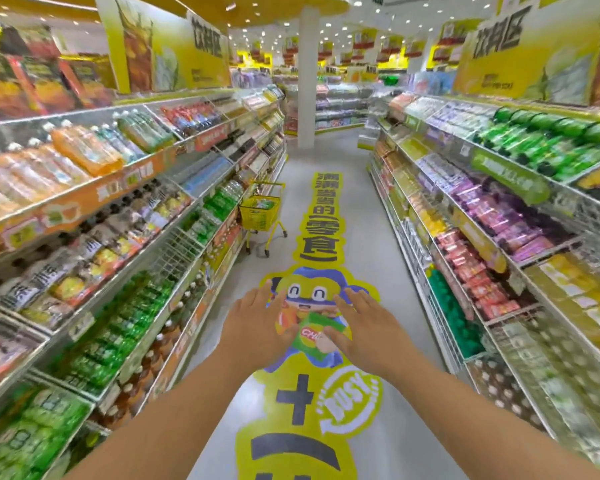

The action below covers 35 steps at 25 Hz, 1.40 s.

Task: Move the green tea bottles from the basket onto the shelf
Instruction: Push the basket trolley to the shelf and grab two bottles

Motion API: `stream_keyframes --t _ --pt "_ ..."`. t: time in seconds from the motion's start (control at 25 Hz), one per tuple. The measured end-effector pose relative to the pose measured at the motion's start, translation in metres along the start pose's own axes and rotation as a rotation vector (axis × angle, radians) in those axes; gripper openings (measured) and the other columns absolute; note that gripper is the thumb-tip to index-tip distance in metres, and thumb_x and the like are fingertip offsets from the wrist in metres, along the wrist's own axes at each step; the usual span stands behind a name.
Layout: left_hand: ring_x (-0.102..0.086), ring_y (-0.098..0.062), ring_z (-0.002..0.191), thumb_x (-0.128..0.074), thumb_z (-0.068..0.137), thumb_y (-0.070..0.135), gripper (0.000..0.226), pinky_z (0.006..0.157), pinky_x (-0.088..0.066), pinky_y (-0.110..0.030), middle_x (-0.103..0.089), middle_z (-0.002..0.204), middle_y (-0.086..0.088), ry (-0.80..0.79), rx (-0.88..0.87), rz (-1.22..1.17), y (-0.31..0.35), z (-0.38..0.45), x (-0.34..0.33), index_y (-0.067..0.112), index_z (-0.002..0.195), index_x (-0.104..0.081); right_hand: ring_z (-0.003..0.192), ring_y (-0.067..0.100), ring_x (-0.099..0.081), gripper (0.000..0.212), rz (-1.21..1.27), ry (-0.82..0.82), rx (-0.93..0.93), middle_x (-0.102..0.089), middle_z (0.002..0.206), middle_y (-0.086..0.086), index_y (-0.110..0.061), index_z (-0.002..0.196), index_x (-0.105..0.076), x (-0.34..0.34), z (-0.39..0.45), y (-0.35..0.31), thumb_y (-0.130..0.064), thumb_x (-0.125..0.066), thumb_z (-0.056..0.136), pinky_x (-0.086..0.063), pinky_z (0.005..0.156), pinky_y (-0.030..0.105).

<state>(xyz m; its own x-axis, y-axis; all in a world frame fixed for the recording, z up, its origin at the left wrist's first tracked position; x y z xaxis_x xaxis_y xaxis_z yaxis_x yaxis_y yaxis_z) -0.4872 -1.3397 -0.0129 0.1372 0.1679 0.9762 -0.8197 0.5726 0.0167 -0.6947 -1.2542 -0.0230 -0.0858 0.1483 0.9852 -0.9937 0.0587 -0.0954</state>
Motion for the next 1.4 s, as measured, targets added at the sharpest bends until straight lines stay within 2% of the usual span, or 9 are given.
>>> stream_keyframes --t 0.12,0.28,0.4,0.52,0.6,0.76,0.96,1.2,1.4 --pt "-0.064 -0.036 0.118 -0.038 0.082 0.069 0.076 0.087 -0.054 -0.052 -0.059 0.140 -0.014 -0.058 -0.017 0.022 -0.024 0.074 -0.007 0.020 0.133 -0.065 0.144 0.036 -0.044 0.095 -0.001 0.024 -0.016 -0.048 0.155 0.014 -0.014 0.149 -0.052 0.008 0.074 0.013 -0.077 -0.012 0.090 -0.045 0.111 0.050" --pt "-0.059 -0.036 0.125 -0.045 0.081 0.070 0.078 0.093 -0.052 -0.050 -0.054 0.146 -0.014 -0.048 -0.031 0.004 -0.047 0.172 -0.035 0.022 0.141 -0.057 0.154 0.032 -0.025 0.098 0.007 0.017 -0.028 -0.028 0.167 0.009 -0.021 0.160 -0.033 -0.004 0.168 0.042 -0.075 -0.010 0.081 -0.027 0.121 0.044" --pt "-0.059 -0.037 0.125 -0.045 0.083 0.070 0.077 0.093 -0.053 -0.051 -0.054 0.145 -0.016 -0.093 -0.027 0.005 -0.063 0.246 -0.068 0.022 0.142 -0.057 0.152 0.034 -0.030 0.097 0.010 -0.011 -0.018 -0.030 0.165 0.011 -0.019 0.158 -0.037 -0.024 0.243 0.076 -0.076 -0.012 0.084 -0.031 0.120 0.047" --pt "-0.054 -0.037 0.130 -0.040 0.084 0.071 0.078 0.100 -0.048 -0.051 -0.050 0.149 -0.016 -0.050 0.002 0.002 -0.069 0.317 -0.087 0.024 0.145 -0.053 0.129 0.040 -0.059 0.089 0.032 -0.029 -0.015 -0.059 0.144 0.017 -0.013 0.138 -0.064 -0.041 0.316 0.114 -0.073 -0.012 0.097 -0.055 0.097 0.053" --pt "-0.040 -0.034 0.143 -0.027 0.084 0.075 0.085 0.112 -0.037 -0.050 -0.035 0.160 -0.013 -0.032 0.019 -0.006 -0.069 0.375 -0.098 0.028 0.154 -0.038 0.121 0.040 -0.065 0.094 0.055 -0.074 -0.010 -0.064 0.137 0.018 -0.013 0.132 -0.069 -0.050 0.371 0.146 -0.073 -0.005 0.098 -0.059 0.090 0.054" --pt "-0.019 -0.027 0.152 -0.010 0.080 0.077 0.092 0.120 -0.021 -0.045 -0.013 0.168 -0.006 -0.034 0.072 -0.017 -0.069 0.496 -0.110 0.033 0.160 -0.014 0.154 0.030 -0.026 0.120 0.025 -0.012 0.039 -0.027 0.167 0.008 -0.021 0.160 -0.032 -0.035 0.482 0.197 -0.087 0.020 0.074 -0.029 0.122 0.045" --pt "-0.012 -0.025 0.154 -0.028 0.093 0.074 0.080 0.122 -0.017 -0.044 -0.007 0.169 -0.003 -0.084 0.099 -0.027 -0.084 0.615 -0.150 0.035 0.160 -0.010 0.158 0.023 -0.009 0.109 0.030 -0.060 0.049 -0.012 0.171 0.002 -0.026 0.163 -0.016 -0.044 0.597 0.239 -0.076 0.008 0.070 -0.016 0.126 0.039" --pt "-0.016 -0.028 0.153 -0.005 0.077 0.078 0.096 0.121 -0.022 -0.046 -0.010 0.168 -0.006 -0.067 0.074 -0.049 -0.132 0.777 -0.205 0.031 0.161 -0.014 0.157 0.023 -0.011 0.098 -0.004 -0.055 0.011 -0.013 0.171 0.001 -0.026 0.163 -0.018 -0.079 0.758 0.293 -0.079 -0.001 0.081 -0.019 0.126 0.039" --pt "-0.031 -0.033 0.147 -0.020 0.082 0.075 0.089 0.113 -0.036 -0.049 -0.025 0.165 -0.008 -0.063 0.057 -0.077 -0.181 0.925 -0.237 0.026 0.156 -0.032 0.157 0.023 -0.011 0.090 -0.025 -0.070 -0.013 -0.014 0.171 0.002 -0.026 0.163 -0.016 -0.092 0.905 0.322 -0.077 -0.011 0.089 -0.020 0.125 0.040"
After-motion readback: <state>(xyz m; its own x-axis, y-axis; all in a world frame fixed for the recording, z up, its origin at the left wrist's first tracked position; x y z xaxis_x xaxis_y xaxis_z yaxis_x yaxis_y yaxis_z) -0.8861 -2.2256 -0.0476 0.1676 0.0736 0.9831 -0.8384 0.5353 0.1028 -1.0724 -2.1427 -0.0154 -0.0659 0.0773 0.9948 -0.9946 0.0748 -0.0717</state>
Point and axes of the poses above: each hand's wrist, its own z-axis towards the middle knuckle, its own x-axis out of the back of the hand, y = z × x, the point moved 3 cm from there along z, towards the middle knuckle
